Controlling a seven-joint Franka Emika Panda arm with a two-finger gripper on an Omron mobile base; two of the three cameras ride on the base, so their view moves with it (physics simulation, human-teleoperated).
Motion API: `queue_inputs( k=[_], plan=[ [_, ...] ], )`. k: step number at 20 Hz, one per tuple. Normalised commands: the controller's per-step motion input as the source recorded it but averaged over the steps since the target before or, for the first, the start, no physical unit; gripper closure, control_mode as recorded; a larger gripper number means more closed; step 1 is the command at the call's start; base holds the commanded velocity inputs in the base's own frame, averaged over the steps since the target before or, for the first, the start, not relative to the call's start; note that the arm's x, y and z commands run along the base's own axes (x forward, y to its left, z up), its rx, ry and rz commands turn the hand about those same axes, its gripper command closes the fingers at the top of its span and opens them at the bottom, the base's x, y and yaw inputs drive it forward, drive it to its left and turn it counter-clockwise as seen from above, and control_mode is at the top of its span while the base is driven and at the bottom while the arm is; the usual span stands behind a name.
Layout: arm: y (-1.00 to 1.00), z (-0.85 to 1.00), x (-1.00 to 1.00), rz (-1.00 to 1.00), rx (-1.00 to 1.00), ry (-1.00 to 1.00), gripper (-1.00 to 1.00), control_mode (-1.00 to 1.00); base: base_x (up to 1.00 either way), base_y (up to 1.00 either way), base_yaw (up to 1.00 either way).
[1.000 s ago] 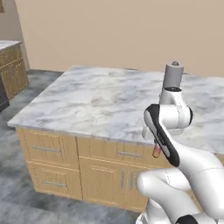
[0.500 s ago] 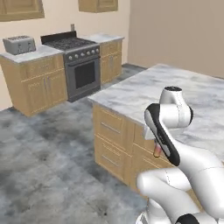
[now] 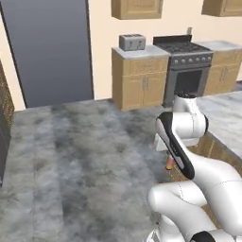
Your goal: Place the large bottle from the dining counter next to the other large bottle outside the sink, and place the small bottle from the dining counter next to the other small bottle inside the sink.
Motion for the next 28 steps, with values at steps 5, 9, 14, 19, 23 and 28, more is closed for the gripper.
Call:
queue_inputs(
  k=[5, 9, 14, 19, 23, 28],
  plan=[
    [0.0, 0.0, 0.0, 0.0, 0.0, 0.0, 1.0, 1.0, 0.0, 0.17, 0.76],
    [0.0, 0.0, 0.0, 0.0, 0.0, 0.0, 1.0, 1.0, 0.0, 0.13, 0.75],
    [0.0, 0.0, 0.0, 0.0, 0.0, 0.0, 1.0, 1.0, 0.0, 0.09, 0.72],
    [0.0, 0.0, 0.0, 0.0, 0.0, 0.0, 1.0, 1.0, 0.1, 0.1, 0.69],
    [0.0, 0.0, 0.0, 0.0, 0.0, 0.0, 1.0, 1.0, 0.19, 0.07, 0.68],
    [0.0, 0.0, 0.0, 0.0, 0.0, 0.0, 1.0, 1.0, 0.61, 0.0, 0.6]
  ],
)
